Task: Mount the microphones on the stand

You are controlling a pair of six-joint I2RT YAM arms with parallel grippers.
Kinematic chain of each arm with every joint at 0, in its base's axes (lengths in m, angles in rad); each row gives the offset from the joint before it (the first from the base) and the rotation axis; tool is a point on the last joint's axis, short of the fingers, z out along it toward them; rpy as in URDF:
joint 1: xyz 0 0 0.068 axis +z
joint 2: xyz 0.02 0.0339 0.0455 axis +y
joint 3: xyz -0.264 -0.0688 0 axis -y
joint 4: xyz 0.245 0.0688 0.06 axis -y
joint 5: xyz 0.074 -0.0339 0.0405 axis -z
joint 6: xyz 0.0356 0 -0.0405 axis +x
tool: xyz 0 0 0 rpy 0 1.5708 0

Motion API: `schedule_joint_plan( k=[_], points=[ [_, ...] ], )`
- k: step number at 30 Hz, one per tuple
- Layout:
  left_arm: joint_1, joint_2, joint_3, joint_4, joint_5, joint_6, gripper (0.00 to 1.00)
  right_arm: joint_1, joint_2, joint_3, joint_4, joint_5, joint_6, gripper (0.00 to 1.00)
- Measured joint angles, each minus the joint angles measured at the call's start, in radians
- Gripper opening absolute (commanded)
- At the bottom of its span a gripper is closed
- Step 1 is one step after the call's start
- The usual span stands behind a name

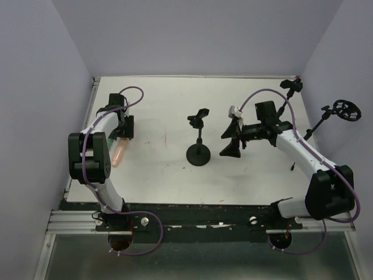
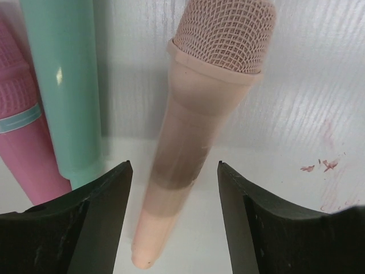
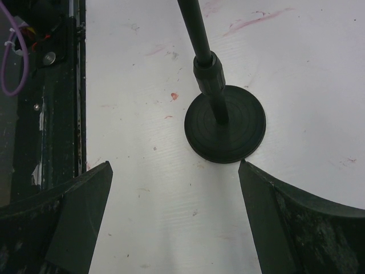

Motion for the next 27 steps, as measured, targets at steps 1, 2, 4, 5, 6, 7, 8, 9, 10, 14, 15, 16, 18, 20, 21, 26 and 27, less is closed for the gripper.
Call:
schedule_joint_plan(
  k=[1,2,4,5,6,7,8,9,10,14,15,16,18,20,21,26,27],
  points=[
    [0.003,0.014,0.0,0.0,0.002,0.0,0.68,0.0,0.0,0.0,-0.002,0.0,0.0,1.0],
    [0.005,0.028,0.001,-0.002,0.004,0.0,0.67,0.0,0.0,0.0,-0.002,0.0,0.0,1.0],
    [0.006,0.048,0.001,-0.01,0.007,0.0,0.65,0.0,0.001,0.0,-0.003,-0.001,-0.001,1.0],
    [0.006,0.055,0.001,-0.015,0.011,0.0,0.65,0.0,0.001,0.0,-0.003,-0.001,-0.002,1.0],
    [0.006,0.058,0.001,-0.019,0.013,0.0,0.64,0.0,0.001,0.0,-0.003,-0.001,-0.003,1.0],
    [0.006,0.058,0.001,-0.023,0.017,0.0,0.63,0.0,0.001,0.0,-0.005,-0.001,-0.004,1.0],
    [0.006,0.058,0.003,-0.027,0.023,0.0,0.61,0.0,0.001,0.0,-0.006,-0.002,-0.005,1.0],
    [0.006,0.058,0.007,-0.032,0.028,-0.001,0.58,0.0,0.001,0.0,-0.006,-0.002,-0.006,1.0],
    [0.005,0.058,0.014,-0.035,0.036,-0.002,0.57,0.0,0.001,0.0,-0.007,-0.003,-0.007,1.0],
    [0.005,0.058,0.025,-0.045,0.056,-0.005,0.53,0.0,0.001,0.004,-0.01,-0.006,-0.008,1.0],
    [0.005,0.058,0.027,-0.048,0.06,-0.005,0.52,0.0,0.001,0.006,-0.01,-0.006,-0.008,1.0],
    [0.003,0.058,0.027,-0.051,0.064,-0.006,0.52,0.0,0.001,0.008,-0.011,-0.007,-0.008,1.0],
    [-0.002,0.058,0.028,-0.059,0.068,-0.006,0.5,0.0,0.002,0.013,-0.013,-0.007,-0.008,1.0],
    [-0.009,0.058,0.031,-0.068,0.07,-0.008,0.49,0.0,0.002,0.014,-0.013,-0.007,-0.009,1.0],
    [-0.02,0.059,0.031,-0.075,0.072,-0.008,0.49,0.0,0.002,0.014,-0.013,-0.007,-0.009,1.0],
    [-0.092,0.061,0.036,-0.094,0.073,-0.008,0.54,0.0,0.002,0.015,-0.018,-0.007,-0.014,1.0],
    [-0.107,0.061,0.037,-0.099,0.073,-0.008,0.56,0.0,0.002,0.015,-0.018,-0.007,-0.015,1.0]
  ],
)
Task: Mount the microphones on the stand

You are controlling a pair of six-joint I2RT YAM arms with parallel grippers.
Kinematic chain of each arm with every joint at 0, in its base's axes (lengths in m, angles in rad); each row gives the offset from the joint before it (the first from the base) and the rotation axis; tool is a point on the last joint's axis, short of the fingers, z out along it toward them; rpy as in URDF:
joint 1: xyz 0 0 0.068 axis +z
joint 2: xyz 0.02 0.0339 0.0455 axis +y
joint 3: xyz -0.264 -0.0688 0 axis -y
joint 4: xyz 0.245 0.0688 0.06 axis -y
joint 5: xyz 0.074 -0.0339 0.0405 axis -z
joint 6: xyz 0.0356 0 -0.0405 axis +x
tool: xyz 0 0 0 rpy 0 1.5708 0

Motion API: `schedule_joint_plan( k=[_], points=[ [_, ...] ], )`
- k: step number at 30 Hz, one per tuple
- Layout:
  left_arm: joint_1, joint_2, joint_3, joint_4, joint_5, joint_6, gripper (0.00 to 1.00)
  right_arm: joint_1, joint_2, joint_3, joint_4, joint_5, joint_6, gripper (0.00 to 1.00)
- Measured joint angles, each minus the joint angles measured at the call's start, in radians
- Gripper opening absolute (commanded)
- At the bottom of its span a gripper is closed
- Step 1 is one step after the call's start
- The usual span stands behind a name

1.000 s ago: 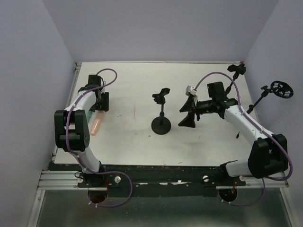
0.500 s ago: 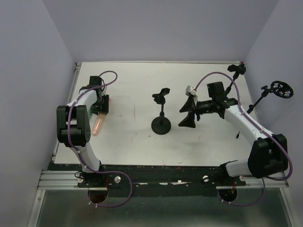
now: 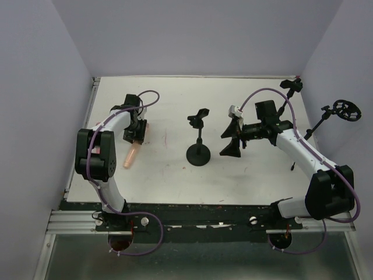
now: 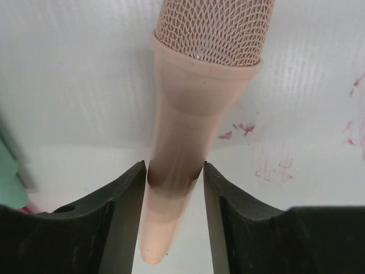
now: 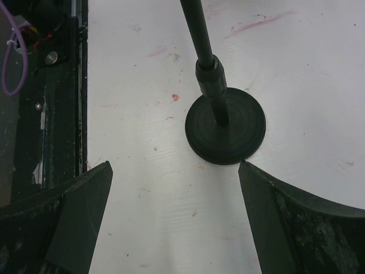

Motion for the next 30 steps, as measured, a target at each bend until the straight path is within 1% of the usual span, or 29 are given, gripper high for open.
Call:
schedule_joint_plan(
  k=[5,9,13,18,19,20,22,24,30],
  points=[
    [-0.052,0.003,0.001,-0.032,0.005,-0.003,0.61,0.0,0.0,0.0,-0.005,0.0,-0.003,1.0],
    [-0.066,0.005,0.001,-0.05,0.005,-0.005,0.61,0.0,0.0,0.0,-0.005,0.0,-0.003,1.0],
    [-0.071,0.006,0.001,-0.061,0.005,-0.004,0.58,0.0,0.0,0.0,-0.006,0.0,-0.003,1.0],
    [-0.071,0.018,0.001,-0.071,0.005,-0.003,0.47,0.0,0.0,0.0,-0.006,0.0,-0.004,1.0],
    [-0.071,0.019,0.001,-0.073,0.004,-0.002,0.42,0.0,0.0,0.0,-0.006,0.0,-0.004,1.0],
    [-0.071,0.019,0.002,-0.076,0.004,0.0,0.37,0.0,0.0,0.002,-0.007,0.0,-0.005,1.0],
    [-0.071,0.019,0.003,-0.08,0.004,0.001,0.21,0.0,0.0,0.003,-0.008,0.0,-0.008,1.0],
    [-0.071,0.019,0.003,-0.081,0.004,0.003,0.12,0.0,0.0,0.003,-0.01,0.0,-0.011,1.0],
    [-0.071,-0.009,0.002,-0.079,0.043,-0.005,0.01,0.0,0.0,0.005,-0.014,0.001,-0.018,1.0]
  ],
)
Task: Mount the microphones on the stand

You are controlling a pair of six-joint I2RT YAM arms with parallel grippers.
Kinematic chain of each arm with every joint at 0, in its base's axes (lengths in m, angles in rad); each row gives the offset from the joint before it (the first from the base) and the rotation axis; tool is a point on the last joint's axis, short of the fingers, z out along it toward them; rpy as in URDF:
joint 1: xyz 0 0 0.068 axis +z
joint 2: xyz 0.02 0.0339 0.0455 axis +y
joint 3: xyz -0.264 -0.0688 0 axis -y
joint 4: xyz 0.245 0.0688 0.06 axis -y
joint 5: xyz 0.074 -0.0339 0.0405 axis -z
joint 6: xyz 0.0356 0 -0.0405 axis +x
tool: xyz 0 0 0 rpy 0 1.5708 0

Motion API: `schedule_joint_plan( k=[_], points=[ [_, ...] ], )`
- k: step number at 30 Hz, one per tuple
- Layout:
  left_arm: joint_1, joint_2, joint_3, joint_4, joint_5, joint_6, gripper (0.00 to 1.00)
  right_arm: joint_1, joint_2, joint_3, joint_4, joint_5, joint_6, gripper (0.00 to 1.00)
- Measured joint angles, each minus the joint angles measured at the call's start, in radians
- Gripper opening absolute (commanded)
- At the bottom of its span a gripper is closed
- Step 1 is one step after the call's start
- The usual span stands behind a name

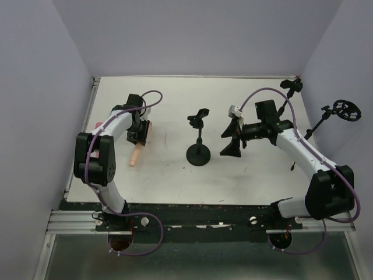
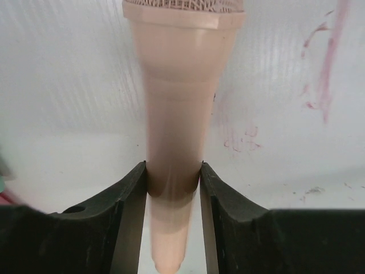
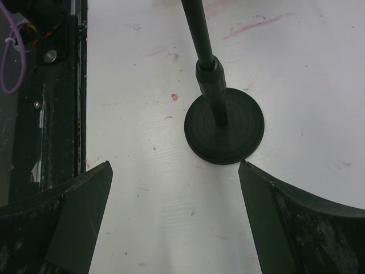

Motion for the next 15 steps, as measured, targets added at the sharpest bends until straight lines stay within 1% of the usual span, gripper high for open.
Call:
schedule_joint_plan(
  k=[4,8,10,11,15],
  points=[
    [0.0,-0.144,-0.021,0.037,0.062,-0.021,0.0,0.0,-0.009,0.018,-0.02,0.014,0.0,1.0],
    [0.0,-0.38,-0.063,0.114,0.145,-0.057,0.0,0.0,-0.048,0.079,-0.066,0.061,0.016,1.0],
    [0.0,-0.492,-0.084,0.162,0.192,-0.085,0.0,0.0,-0.063,0.151,-0.113,0.089,0.015,1.0],
    [0.0,-0.552,-0.097,0.195,0.227,-0.108,0.0,0.0,-0.066,0.214,-0.151,0.1,0.011,1.0],
    [0.0,-0.702,-0.109,0.286,0.319,-0.18,0.0,-0.002,-0.061,0.435,-0.269,0.104,-0.005,1.0]
  ],
)
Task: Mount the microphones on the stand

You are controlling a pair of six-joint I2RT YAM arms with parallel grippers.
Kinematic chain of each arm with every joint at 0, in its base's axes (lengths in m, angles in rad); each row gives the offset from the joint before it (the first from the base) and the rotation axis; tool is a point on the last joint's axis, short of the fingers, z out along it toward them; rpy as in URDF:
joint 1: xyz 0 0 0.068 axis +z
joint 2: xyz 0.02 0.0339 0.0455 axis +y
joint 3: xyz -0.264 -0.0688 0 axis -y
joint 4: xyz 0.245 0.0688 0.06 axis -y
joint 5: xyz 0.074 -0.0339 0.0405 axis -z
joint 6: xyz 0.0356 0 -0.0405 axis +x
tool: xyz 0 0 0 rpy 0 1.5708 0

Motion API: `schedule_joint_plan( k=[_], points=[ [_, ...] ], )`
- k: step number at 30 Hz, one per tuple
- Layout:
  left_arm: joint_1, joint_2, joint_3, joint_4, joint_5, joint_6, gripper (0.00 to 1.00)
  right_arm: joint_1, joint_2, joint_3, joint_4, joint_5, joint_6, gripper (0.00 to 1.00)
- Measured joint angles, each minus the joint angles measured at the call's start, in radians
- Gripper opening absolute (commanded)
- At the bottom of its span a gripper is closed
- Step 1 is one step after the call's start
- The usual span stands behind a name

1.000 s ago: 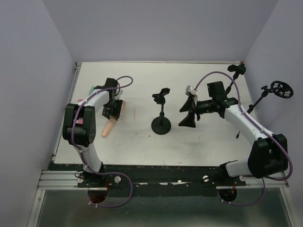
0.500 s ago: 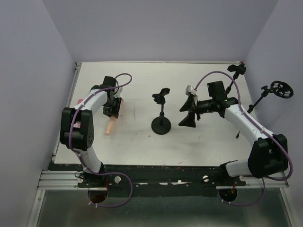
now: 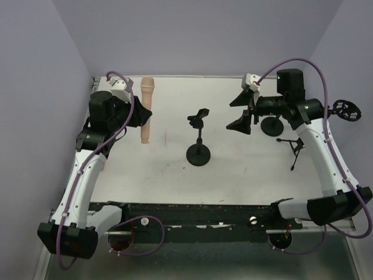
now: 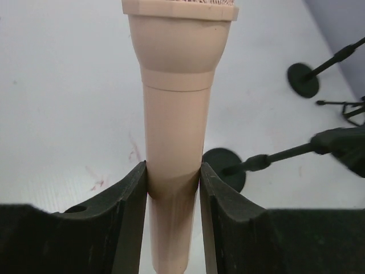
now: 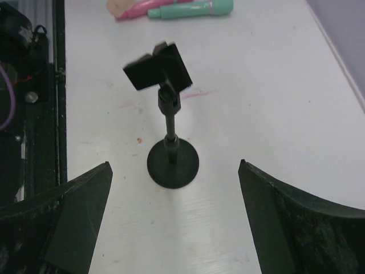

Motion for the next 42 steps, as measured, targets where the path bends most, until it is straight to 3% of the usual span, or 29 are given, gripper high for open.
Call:
schedule_joint_plan(
  k=[5,13,21,29,35,40,42],
  points=[
    [-0.034,-0.108,0.055,0.146,0.117,-0.144,0.0,0.01,0.05,0.225,-0.084,-0.078,0.066,1.0],
    [-0.265,-0.067,0.318,0.357,0.138,-0.327,0.0,0.116,0.163,0.397,-0.102,-0.175,0.295,1.0],
    [-0.536,0.079,0.418,0.531,-0.057,-0.38,0.0,0.116,0.162,0.415,0.082,-0.271,0.615,1.0],
    [-0.669,0.227,0.424,0.567,-0.203,-0.385,0.0,0.116,0.136,0.407,0.18,-0.275,0.759,0.99],
    [-0.703,0.235,0.424,0.626,-0.258,-0.391,0.0,0.116,0.095,0.338,0.288,-0.294,0.866,0.76],
    [-0.713,0.229,0.408,0.677,-0.282,-0.4,0.0,0.116,0.092,0.29,0.37,-0.313,0.94,0.41],
    [-0.713,0.224,0.393,0.69,-0.287,-0.404,0.0,0.116,0.092,0.278,0.39,-0.319,0.961,0.32]
  ],
)
